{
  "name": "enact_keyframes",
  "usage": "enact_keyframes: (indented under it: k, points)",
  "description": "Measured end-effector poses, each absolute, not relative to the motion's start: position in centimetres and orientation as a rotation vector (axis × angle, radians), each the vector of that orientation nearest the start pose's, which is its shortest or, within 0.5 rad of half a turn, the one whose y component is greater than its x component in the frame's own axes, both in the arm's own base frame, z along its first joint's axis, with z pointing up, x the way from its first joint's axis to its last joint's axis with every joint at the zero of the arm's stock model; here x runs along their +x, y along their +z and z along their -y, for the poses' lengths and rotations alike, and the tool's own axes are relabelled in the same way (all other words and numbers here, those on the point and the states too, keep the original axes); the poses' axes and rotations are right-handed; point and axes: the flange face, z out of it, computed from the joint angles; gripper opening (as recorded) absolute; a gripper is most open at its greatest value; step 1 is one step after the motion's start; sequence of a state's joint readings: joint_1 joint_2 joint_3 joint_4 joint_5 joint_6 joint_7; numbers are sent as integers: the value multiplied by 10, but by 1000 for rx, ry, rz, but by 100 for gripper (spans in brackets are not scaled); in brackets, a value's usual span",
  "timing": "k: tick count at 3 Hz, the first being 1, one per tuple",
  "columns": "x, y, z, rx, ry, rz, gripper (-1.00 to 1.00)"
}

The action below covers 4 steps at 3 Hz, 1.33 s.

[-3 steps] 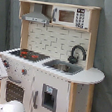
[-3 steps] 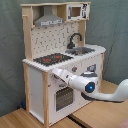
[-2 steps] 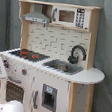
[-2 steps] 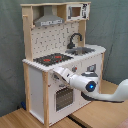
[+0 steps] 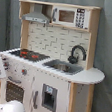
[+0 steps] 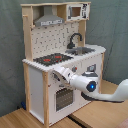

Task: Play with the kitchen

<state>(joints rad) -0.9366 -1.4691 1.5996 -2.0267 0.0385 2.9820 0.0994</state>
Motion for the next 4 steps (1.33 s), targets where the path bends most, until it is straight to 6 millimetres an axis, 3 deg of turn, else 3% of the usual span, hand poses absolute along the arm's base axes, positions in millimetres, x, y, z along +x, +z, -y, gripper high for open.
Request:
enact_keyframes:
  k: [1,2,4]
  points:
    - [344,343,-547,1406,1351,-1208,100]
    - [317,329,-547,1425,1323,-1212,100]
    - [272,322,-530,1434,1261,-1190,100]
